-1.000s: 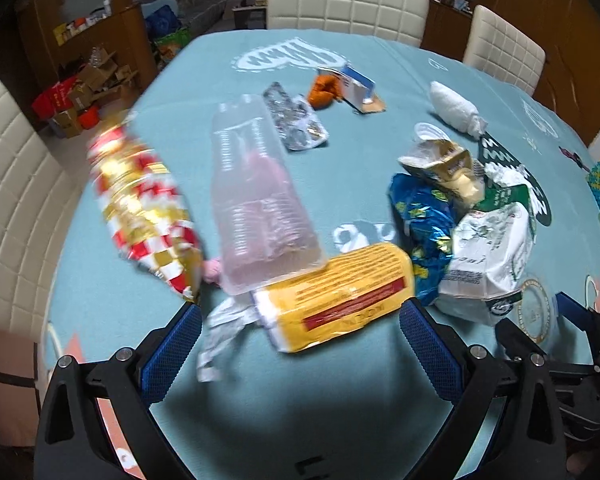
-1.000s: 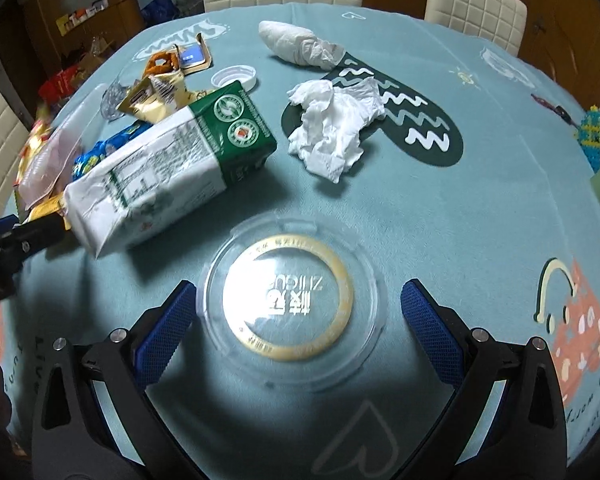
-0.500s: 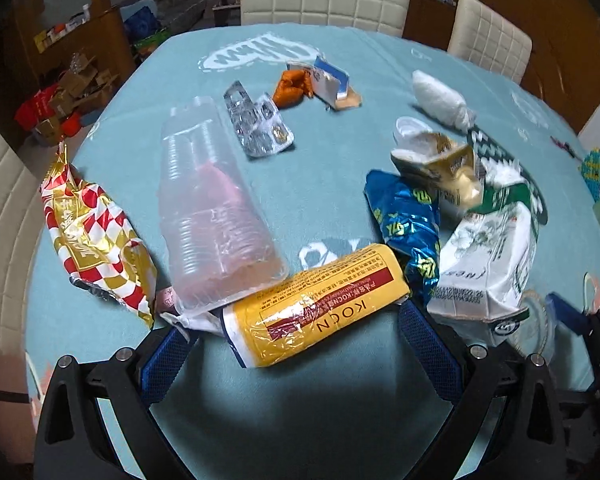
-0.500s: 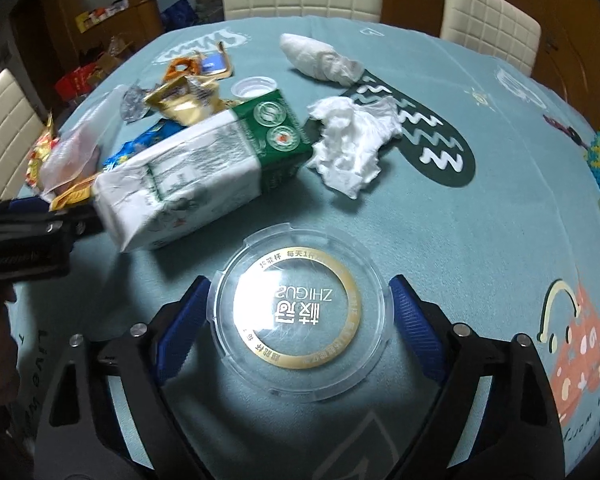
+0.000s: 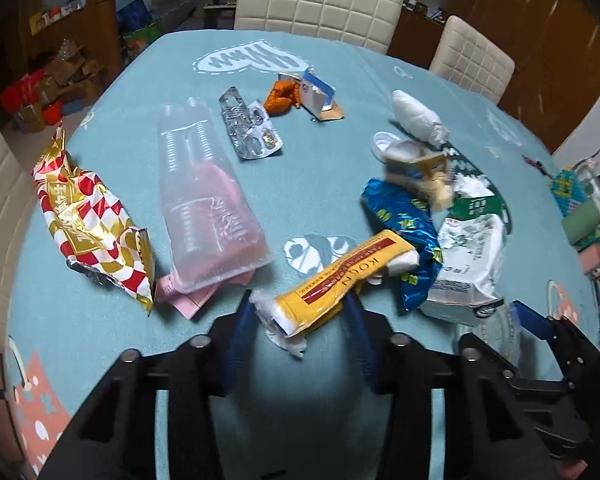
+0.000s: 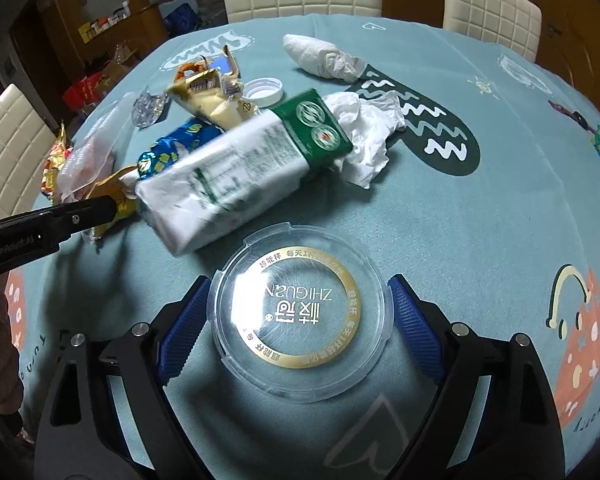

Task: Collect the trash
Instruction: 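Reach the left tool to the yellow snack wrapper and grasp it, then carry the yellow wrapper with the left tool to the clear bin and release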

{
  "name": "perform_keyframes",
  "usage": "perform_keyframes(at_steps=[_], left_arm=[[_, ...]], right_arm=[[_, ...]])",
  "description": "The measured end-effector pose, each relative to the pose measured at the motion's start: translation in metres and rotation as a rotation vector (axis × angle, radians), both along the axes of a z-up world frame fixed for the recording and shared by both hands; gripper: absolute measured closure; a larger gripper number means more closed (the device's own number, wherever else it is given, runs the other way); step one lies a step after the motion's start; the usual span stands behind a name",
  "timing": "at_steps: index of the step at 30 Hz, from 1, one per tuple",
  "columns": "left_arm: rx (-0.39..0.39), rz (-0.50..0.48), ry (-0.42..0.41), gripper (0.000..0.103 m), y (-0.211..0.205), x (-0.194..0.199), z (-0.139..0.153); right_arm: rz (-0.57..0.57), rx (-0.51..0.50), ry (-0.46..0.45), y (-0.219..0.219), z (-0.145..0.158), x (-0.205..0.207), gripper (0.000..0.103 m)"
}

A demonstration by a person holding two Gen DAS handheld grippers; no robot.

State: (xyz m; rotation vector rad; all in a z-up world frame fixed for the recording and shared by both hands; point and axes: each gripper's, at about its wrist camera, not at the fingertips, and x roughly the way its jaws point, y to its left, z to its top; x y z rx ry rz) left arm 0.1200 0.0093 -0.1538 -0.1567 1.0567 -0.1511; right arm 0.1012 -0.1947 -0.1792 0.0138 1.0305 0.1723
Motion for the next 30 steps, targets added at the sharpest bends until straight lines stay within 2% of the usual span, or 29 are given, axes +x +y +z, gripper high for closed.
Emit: perform_keyframes(at_steps=[2,4,5,10,11,22,30], left_arm=[[-0.010,-0.018,-0.005,0.068,-0.003,-0.003,0.001],[-0.025,-0.041,-0.005,0.088,-0.006,-0.006,0.001],[-0.033,-0.054,0.000,0.092,-0.008,-0.006,0.001],[-0.042,-0.099,-0.013,0.096,-0.019,-0.015,0.004],[-0.046,-0.106,-0.017,0.100,-0.021,-0.017,0.006],[-0.049,-0.076,-0.067,0.100,-0.015,-0.034,0.026],[-0.042,-0.002,-0.090,0.100,0.007,-0.060,0.035]], right_arm=[[0.001,0.001,-0.002,0.000,0.001,-0.003,0.016],[0.001,0.003,-0.004,-0.001,0.002,-0.006,0.016],[-0.001,0.002,-0.006,-0.002,0.002,-0.008,0.016],[-0.011,0.008,-0.011,-0.007,0.004,-0.018,0.016],[-0.012,0.006,-0.014,-0.008,0.005,-0.019,0.016],[-0.001,0.013,-0.071,-0.011,0.023,-0.031,0.016],[0.115,0.015,-0.109,0.019,0.036,-0.043,0.016]])
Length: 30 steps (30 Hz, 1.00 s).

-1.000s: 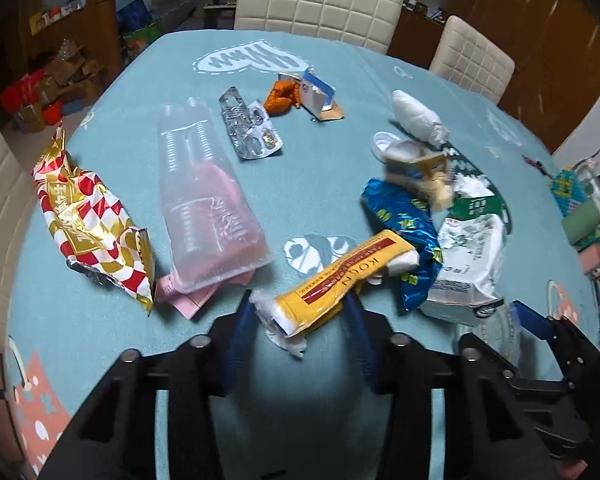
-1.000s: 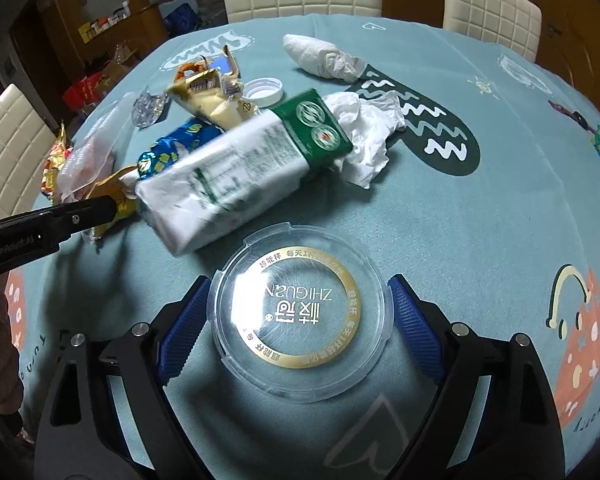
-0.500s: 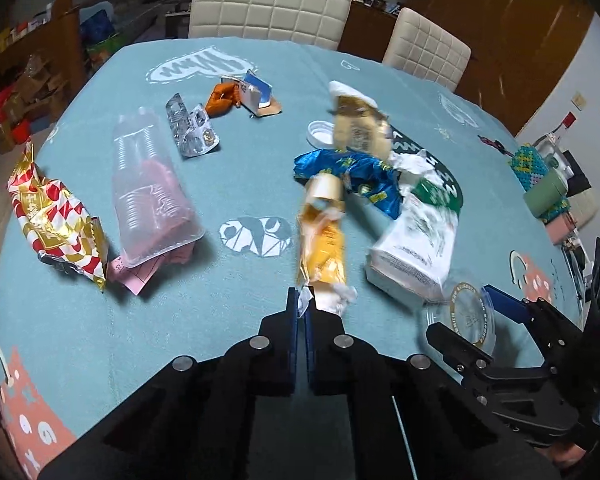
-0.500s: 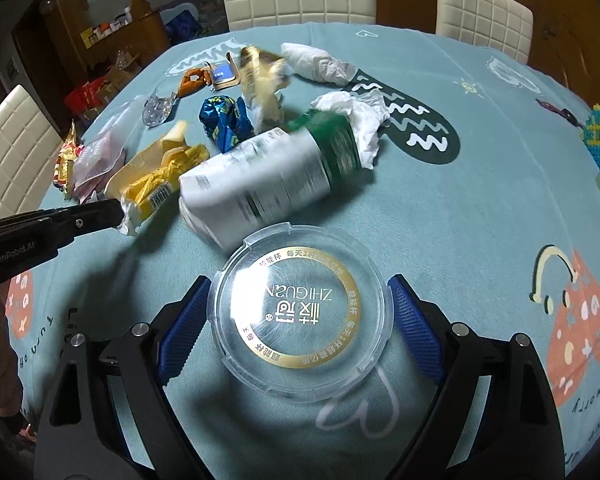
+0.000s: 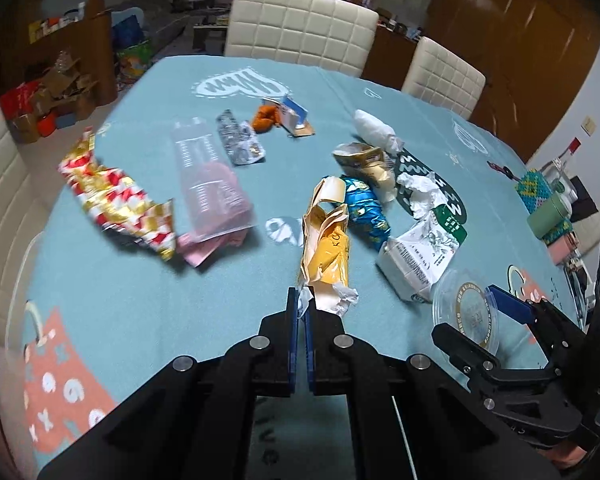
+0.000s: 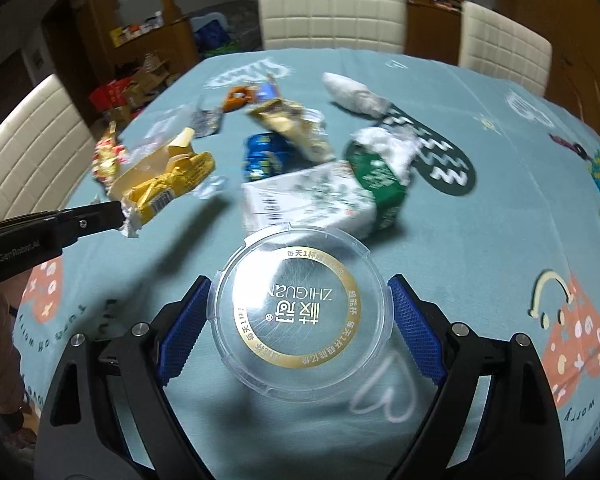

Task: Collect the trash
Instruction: 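Carry the yellow wrapper with the left tool to the clear bin and release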

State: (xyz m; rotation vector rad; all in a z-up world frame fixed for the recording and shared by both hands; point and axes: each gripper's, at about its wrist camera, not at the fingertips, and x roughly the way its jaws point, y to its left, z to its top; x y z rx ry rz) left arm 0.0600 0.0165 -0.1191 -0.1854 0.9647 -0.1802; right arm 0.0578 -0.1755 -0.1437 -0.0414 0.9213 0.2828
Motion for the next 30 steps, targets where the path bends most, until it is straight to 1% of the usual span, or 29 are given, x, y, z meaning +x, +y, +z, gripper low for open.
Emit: perform_keyframes(at_steps=[5,7,13,19,23,27,30], left_arm=[[0.009,0.068,-0.016,0.100,0.024,-0.018,0.006],[0.013,0.113,-0.024,0.100,0.039,-0.025,0.009],[0.026,0.270,-0.038,0.100,0.090,-0.044,0.016],[0.055,0.436,-0.037,0.100,0.143,-0.059,0.017],[0.063,0.546,-0.030,0.100,0.185,-0.066,0.016],[0.078,0.616,-0.033,0.100,0.216,-0.068,0.016],[0.090,0.642,-0.035,0.100,0.233,-0.065,0.014]], right_arm=[[0.098,0.003,-0.031,0.030,0.011,-0.001,0.016],[0.147,0.003,-0.044,0.046,0.015,-0.001,0.016],[0.288,0.003,-0.079,0.096,0.027,0.002,0.016],[0.442,0.003,-0.127,0.152,0.040,0.007,0.015],[0.523,0.013,-0.151,0.191,0.048,0.015,0.015],[0.592,0.014,-0.174,0.231,0.053,0.023,0.015],[0.627,0.016,-0.181,0.255,0.053,0.031,0.015]])
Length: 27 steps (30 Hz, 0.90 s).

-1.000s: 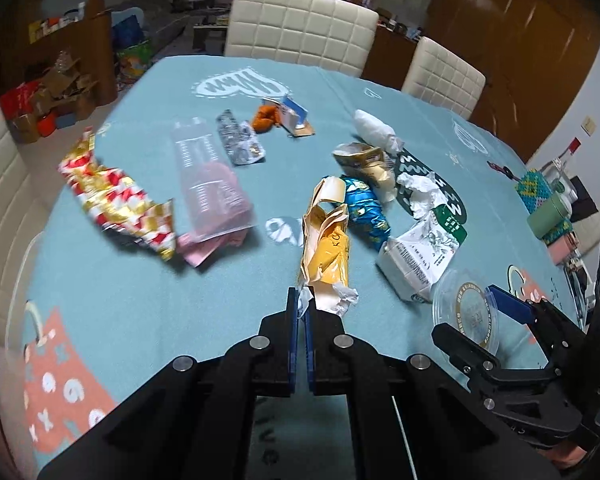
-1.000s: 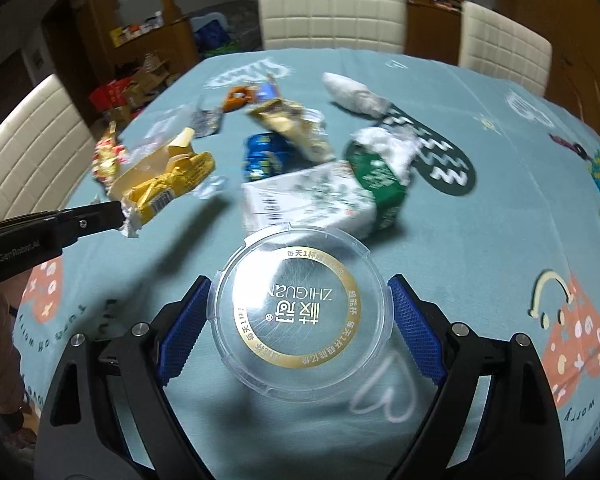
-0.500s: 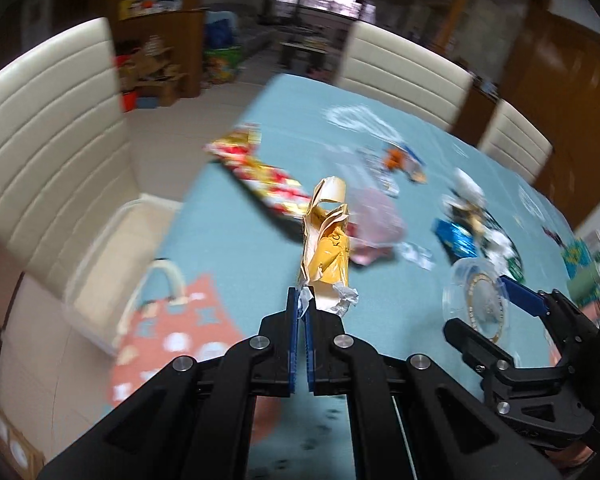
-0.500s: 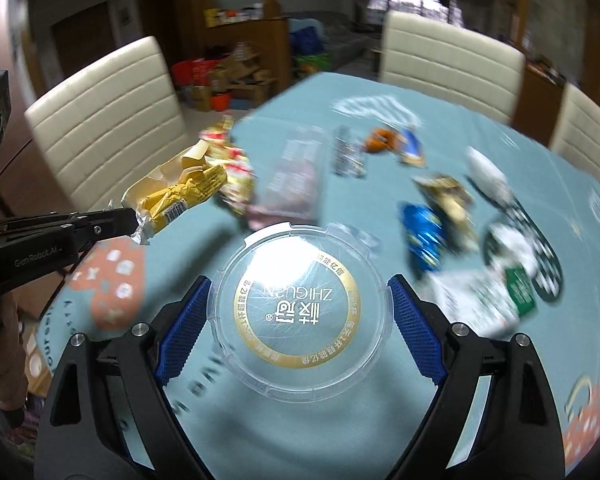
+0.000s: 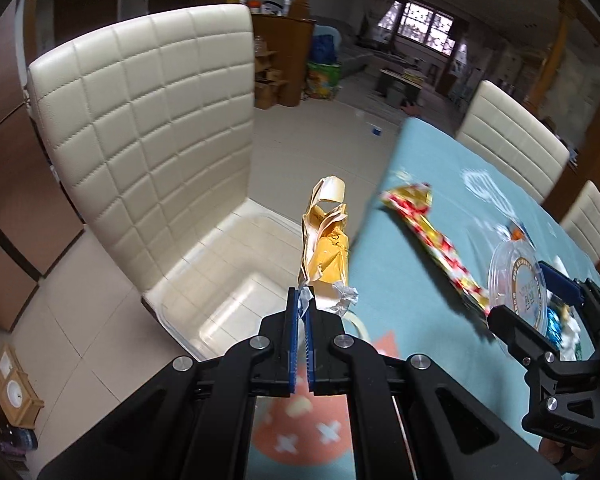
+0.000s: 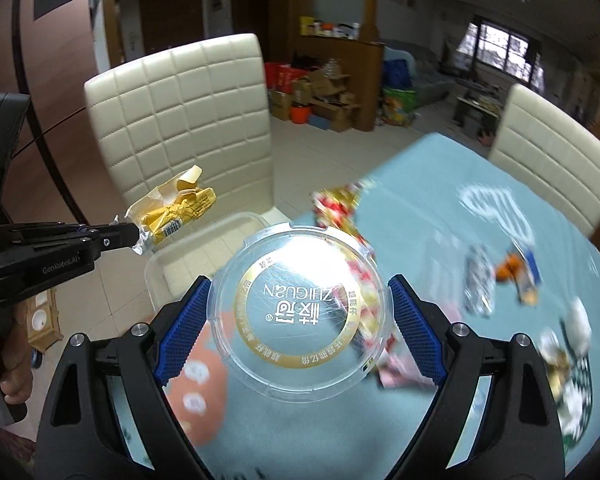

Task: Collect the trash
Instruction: 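Carry the yellow wrapper with the left tool to the clear bin and release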

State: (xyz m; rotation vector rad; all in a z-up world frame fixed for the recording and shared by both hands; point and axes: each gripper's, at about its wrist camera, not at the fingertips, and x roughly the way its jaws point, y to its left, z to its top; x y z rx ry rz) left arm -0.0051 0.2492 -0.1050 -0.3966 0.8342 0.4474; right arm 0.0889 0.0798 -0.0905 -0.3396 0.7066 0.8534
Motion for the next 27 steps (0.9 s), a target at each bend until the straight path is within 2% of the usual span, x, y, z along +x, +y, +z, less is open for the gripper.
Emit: perform_keyframes(at_steps=[5,8,10,11,12,14,19,27], left_arm=[[0.003,0.025,0.004,0.099,0.018,0.011,-0.008],[-0.038,0.035,-0.006,0.097,0.028,0.017,-0.015],[-0.080,0.032,0.015,0.068,0.035,0.022,-0.023],[-0.090,0.050,0.038,0.028,0.039,0.023,-0.027],[-0.081,0.071,0.027,0.021,0.040,0.021,-0.027],[-0.062,0.107,0.002,0.021,0.044,0.017,-0.027],[-0.027,0.187,0.054,0.021,0.057,0.009,-0.036],[-0.036,0.301,0.095,0.021,0.073,-0.016,-0.048]], right_arm=[[0.048,0.000,-0.017,0.031,0.001,0.011,0.015],[0.079,-0.001,-0.033,0.046,0.001,0.015,0.015],[0.095,-0.001,-0.033,0.054,-0.001,0.018,0.015],[0.102,-0.001,-0.029,0.058,-0.001,0.020,0.015],[0.111,0.000,-0.023,0.063,-0.003,0.022,0.015],[0.125,0.000,-0.012,0.070,-0.006,0.024,0.015],[0.168,-0.010,-0.001,0.086,-0.016,0.023,0.015],[0.220,-0.009,0.031,0.104,-0.025,0.018,0.015]])
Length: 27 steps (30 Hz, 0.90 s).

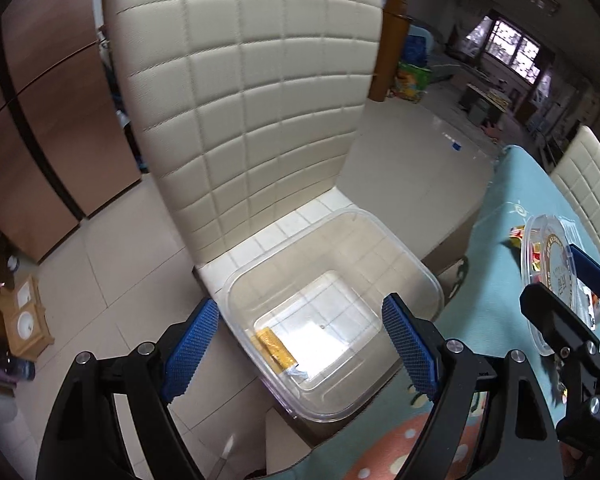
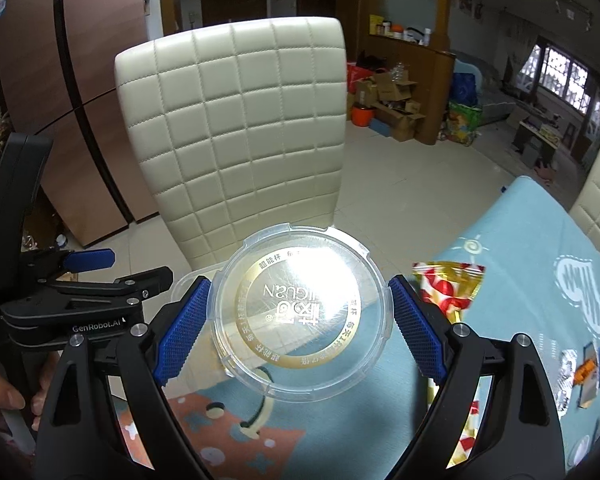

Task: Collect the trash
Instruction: 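Carry the yellow wrapper with the left tool to the clear bin and release, then grasp the red-gold candy wrapper with the left tool while the right tool grasps the clear cup stack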

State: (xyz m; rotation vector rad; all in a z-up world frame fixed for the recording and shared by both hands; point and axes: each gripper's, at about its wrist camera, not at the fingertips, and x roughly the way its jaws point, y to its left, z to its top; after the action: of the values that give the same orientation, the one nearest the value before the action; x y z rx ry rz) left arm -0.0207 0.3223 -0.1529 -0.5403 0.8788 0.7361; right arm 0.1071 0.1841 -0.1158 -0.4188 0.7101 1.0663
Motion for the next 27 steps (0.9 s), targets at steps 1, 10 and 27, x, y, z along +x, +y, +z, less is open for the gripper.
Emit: perform_keyframes(at_steps=[1,10,27], left_arm=[[0.000,0.006,0.000,0.021,0.001,-0.001,0.000],[-0.023,-0.004,-0.024,0.021,-0.007,-0.005,0.006],[-0.015,-0.370,-0.082,0.021,-0.114,0.057,0.041]], right_arm=[[0.006,0.000,0.007,0.002,0.000,0.000,0.014],[-0.035,0.022,0.010,-0.014,0.009,0.000,0.006],[-0.393,-0.001,-0.003,-0.164,0.027,0.001,0.007]])
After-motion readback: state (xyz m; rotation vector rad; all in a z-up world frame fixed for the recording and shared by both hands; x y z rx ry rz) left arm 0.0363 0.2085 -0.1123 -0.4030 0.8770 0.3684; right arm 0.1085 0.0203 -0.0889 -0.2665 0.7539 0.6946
